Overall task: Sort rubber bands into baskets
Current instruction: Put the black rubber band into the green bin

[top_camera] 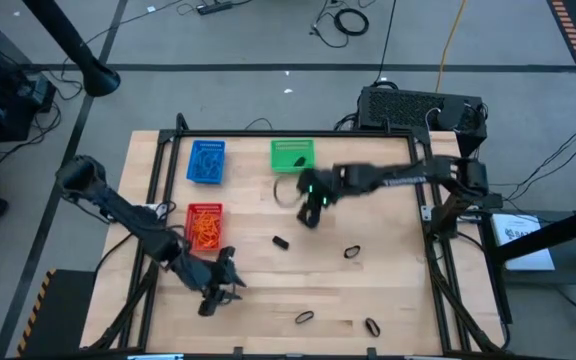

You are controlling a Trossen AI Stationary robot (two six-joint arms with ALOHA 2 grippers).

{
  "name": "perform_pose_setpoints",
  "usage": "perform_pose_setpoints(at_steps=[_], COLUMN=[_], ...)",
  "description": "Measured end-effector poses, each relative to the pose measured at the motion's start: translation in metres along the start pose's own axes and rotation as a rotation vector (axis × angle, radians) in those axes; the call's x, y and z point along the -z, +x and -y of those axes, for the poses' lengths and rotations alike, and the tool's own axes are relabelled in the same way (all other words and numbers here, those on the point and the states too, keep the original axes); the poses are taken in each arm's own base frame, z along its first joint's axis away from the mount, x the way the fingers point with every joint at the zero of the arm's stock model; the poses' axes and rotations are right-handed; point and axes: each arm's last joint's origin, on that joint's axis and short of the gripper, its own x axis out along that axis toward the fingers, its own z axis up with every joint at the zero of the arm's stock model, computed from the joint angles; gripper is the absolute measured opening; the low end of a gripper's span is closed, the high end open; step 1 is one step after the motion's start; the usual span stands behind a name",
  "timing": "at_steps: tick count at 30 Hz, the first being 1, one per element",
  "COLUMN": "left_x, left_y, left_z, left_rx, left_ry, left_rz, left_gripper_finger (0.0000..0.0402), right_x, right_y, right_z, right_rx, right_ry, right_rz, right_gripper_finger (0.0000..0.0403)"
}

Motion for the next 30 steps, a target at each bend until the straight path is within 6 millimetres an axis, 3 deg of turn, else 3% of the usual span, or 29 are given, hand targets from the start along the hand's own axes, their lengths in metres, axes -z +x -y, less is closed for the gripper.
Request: perform_pose_setpoints(at_steps=[5, 10, 14, 21, 30], left_x=[-0.011, 0.006, 0.024, 0.050, 0.060], left_y=[-0.017, -0.025, -0.018, 0.005, 0.021], left_z=[0.029, 0.050, 0.060, 0.065, 0.058], left_rx=[-0.080, -0.122, -0.147, -0.178, -0.209], left_ry=[-0.097, -0.179, -0.095, 0.071, 0.159], left_rz=[-0.275, -0.412, -0.478, -0.580, -0.635], left_gripper_finger=[0.0166, 0.0166, 0.0166, 0.0166, 0.0166], right_x=[0.036, 0.084, 0.120, 0.155, 0.149], right_y=[-0.008, -0.018, -0.019, -0.004, 0.001], right_z=[-0.069, -0.129, -0.160, -0.178, -0.176], right_rx=[-0.092, -0.016, 0.105, 0.188, 0.175], right_ry=[-0.133, -0.268, -0.368, -0.457, -0.457], right_rz=[-0.011, 0.081, 0.223, 0.306, 0.295], right_gripper_finger=[0.0192, 0.0192, 0.0192, 0.0192, 0.0192])
